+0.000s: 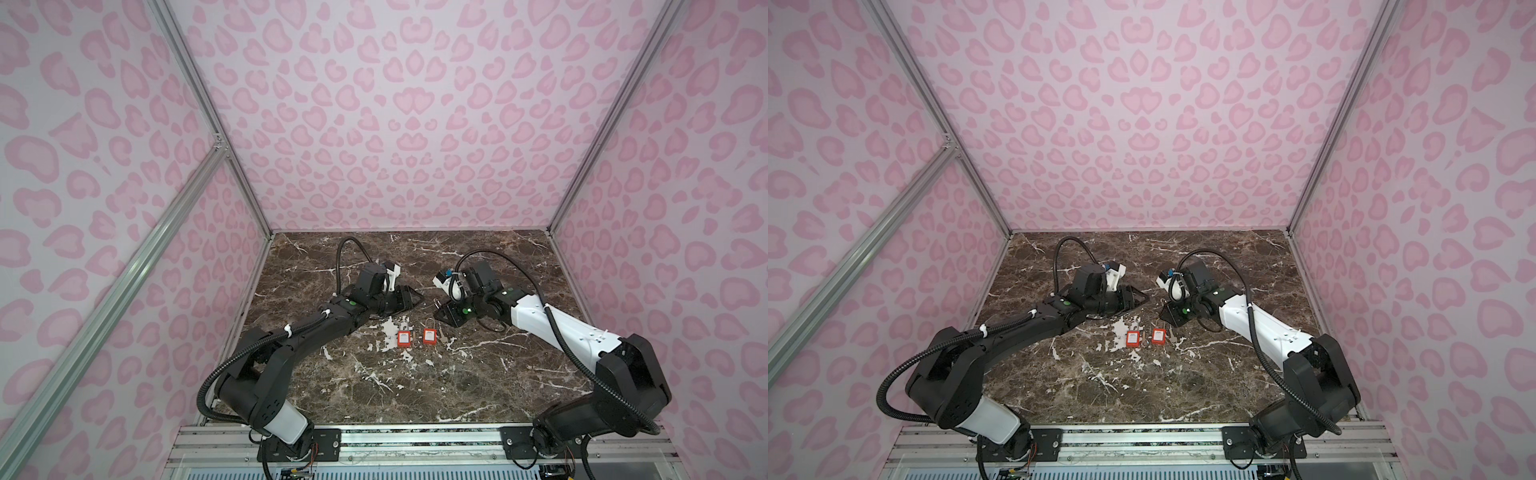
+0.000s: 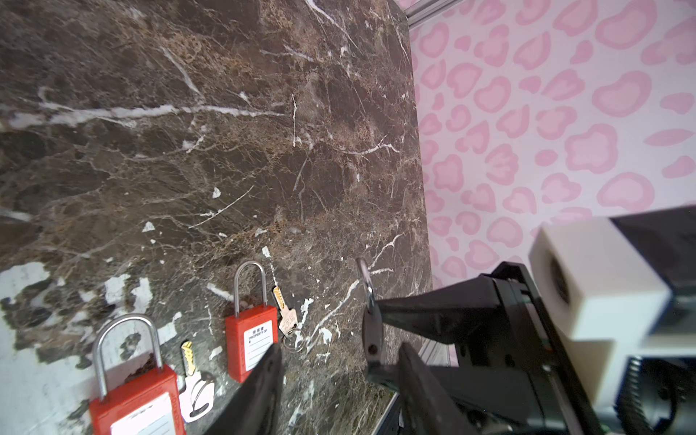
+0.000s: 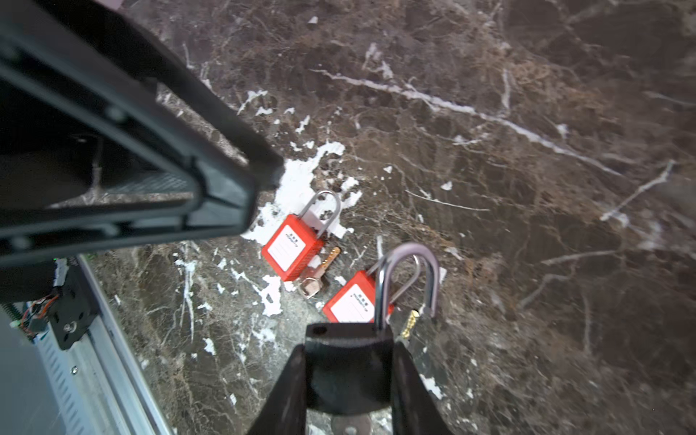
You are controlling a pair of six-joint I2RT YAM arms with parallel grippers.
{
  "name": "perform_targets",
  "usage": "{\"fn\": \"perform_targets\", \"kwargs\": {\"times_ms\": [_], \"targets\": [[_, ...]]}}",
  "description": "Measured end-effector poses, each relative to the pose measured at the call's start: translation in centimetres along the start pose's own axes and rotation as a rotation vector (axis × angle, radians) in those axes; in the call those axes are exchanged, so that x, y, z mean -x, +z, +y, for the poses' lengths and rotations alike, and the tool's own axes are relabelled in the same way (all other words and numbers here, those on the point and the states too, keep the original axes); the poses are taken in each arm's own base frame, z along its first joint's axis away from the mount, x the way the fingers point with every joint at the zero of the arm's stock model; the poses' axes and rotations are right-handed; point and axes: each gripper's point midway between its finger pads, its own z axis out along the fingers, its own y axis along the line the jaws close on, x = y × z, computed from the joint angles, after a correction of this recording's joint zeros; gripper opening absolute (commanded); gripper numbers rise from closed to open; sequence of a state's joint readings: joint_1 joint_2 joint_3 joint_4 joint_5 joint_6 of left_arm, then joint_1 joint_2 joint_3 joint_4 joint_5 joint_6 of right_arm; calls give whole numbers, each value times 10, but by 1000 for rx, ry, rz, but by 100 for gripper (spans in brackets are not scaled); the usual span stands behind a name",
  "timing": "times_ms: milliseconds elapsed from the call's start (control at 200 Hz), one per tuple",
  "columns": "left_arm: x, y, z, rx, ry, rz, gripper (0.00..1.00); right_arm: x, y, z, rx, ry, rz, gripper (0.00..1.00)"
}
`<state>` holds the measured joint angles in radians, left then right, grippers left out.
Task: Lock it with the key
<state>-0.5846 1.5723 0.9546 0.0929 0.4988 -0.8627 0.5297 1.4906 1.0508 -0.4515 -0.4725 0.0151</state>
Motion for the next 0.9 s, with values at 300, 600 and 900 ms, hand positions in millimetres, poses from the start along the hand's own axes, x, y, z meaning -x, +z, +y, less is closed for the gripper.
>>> {"fn": "perform_targets", "kwargs": {"times_ms": [300,600,900], "targets": [[-8,7,-1,-18,1,30,47,5,7,24,37,-69,-8,22],[-12,21,-14,-52,19,76,38,19,6,22,6,-104,-40,21],[-15,25,-16,-63,28,82,20,23,3,19,-24,-140,-44,20]]}}
